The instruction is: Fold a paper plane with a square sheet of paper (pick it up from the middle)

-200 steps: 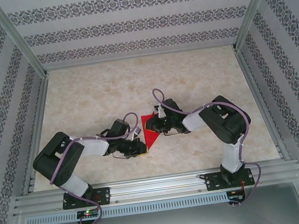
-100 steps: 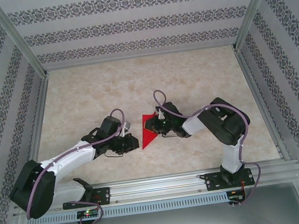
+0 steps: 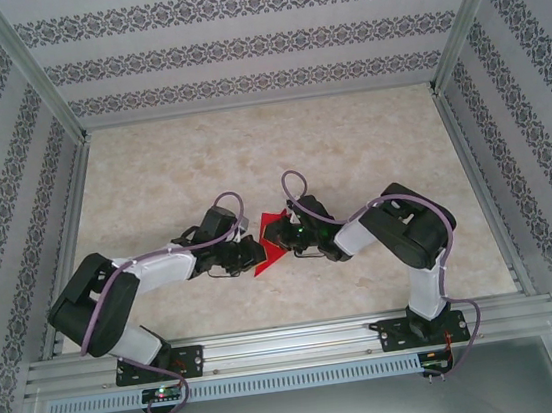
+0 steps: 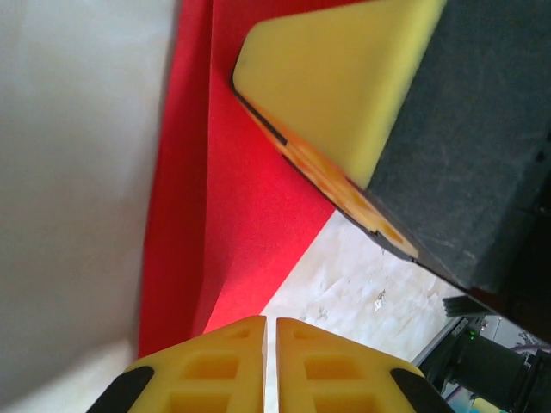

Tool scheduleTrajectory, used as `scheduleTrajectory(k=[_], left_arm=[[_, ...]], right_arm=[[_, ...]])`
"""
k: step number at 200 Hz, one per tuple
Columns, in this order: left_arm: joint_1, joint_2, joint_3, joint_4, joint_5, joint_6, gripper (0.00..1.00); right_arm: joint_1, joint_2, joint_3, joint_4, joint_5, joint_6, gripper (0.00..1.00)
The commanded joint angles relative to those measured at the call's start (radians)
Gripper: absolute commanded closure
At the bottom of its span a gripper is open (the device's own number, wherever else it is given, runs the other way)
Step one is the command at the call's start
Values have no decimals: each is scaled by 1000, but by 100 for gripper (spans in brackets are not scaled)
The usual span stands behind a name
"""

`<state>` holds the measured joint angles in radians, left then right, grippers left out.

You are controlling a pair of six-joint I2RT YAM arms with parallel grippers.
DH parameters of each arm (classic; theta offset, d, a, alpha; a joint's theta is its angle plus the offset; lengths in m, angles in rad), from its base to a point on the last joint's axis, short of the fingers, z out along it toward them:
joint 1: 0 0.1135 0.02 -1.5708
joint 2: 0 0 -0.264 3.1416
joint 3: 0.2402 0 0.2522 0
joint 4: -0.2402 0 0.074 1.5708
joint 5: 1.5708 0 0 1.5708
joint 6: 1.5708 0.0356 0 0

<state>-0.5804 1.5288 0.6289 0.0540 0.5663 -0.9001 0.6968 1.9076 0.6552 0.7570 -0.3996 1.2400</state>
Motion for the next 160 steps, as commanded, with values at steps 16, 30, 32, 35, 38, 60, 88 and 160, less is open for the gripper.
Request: scheduleTrajectory(k=[16,30,32,35,38,60,88,160], left_arm=[[9,43,33,2,-79,-13,87],[10,60,43,-69,-128,-7,87],[9,64,44,-80,-136,-7,88],[10,68,46,-95,-145,-5,88],[9,72,46,-103,-152,-5,88],[13,104,53,-177,-181,-6,90],[17,140,86,-263,-184,27,91],[17,132,88,-313,-193,60,94]], right_arm=[[7,83,-57,-156,45,3,85],[6,83,-60,-147,45,4,85],[6,84,-61,-144,44,5,85],[6,82,-61,-141,43,3,85],[5,82,-61,-138,44,2,85],[2,73,-58,-129,33,-11,85],[-16,32,-41,-163,13,-53,83],[-72,-192,37,-456,-46,-277,88]])
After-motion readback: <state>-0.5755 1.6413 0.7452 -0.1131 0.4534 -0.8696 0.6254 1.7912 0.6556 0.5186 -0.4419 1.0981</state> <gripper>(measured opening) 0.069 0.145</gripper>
